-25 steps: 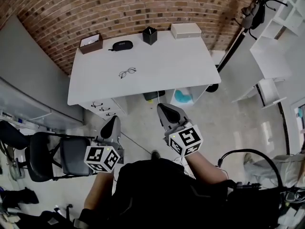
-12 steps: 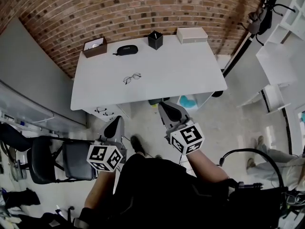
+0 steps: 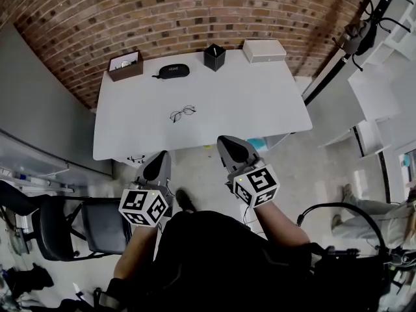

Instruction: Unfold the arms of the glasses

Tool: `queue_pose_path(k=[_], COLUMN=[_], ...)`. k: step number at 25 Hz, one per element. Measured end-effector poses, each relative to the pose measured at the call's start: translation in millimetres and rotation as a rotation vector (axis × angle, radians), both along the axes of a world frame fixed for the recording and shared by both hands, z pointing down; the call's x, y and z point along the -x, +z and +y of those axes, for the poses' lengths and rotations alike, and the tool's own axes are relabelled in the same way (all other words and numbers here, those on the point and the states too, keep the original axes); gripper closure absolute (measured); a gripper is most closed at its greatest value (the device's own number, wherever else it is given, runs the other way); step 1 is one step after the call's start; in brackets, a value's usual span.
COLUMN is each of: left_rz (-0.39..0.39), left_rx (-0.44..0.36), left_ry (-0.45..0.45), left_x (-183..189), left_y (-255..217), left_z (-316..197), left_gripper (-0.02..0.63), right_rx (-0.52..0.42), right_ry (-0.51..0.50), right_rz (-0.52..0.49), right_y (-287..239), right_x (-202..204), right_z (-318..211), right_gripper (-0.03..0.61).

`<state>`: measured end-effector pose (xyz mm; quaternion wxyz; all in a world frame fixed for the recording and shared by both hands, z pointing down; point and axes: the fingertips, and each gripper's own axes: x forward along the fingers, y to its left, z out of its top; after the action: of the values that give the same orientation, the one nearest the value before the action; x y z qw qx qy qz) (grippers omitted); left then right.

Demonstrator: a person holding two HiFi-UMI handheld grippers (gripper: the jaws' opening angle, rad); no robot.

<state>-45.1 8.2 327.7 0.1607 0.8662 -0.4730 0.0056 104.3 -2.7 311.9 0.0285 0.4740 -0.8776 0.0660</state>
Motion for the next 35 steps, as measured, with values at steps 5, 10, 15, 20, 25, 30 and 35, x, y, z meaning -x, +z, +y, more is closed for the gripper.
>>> queue_pose_path(k=[5,10,15,20,25,30,35], left_rz=[0.005,0.016,0.027,0.031,0.013,-0.001,-0.004], left_rx=[0.010,0.050,0.102,0.142,0.178,0.255,0.345], left_ry=[0.016,0.055,0.101,0.134,0.143,0.135,0.086], left_x=[18,31,44,52,47,38,23], left_y=[4,18,33,48,68,95,123], left_z=[-41,-81,-111,-133,-153,-171,-190], left_gripper=[0.607,0.607,0.607,0.607,0.607,0.607,0.607], right_rx=[0.011,0.043,0.097,0.143,0.203,0.278,0.358], right_ry=[0.021,0.055,0.107,0.149,0.130,0.068,0.000], right_rz=[0.043,0.093,0.120,0.154,0.228,0.285,0.326], right_y=[7,22,39,54,87,132,182], right_x=[17,31,38,41,42,45,40], right_z=[-37,-77,-108,-134,-160,-188,-211], right_gripper=[0.571,0.571,0.571,0.571,0.571,0.569,0.569])
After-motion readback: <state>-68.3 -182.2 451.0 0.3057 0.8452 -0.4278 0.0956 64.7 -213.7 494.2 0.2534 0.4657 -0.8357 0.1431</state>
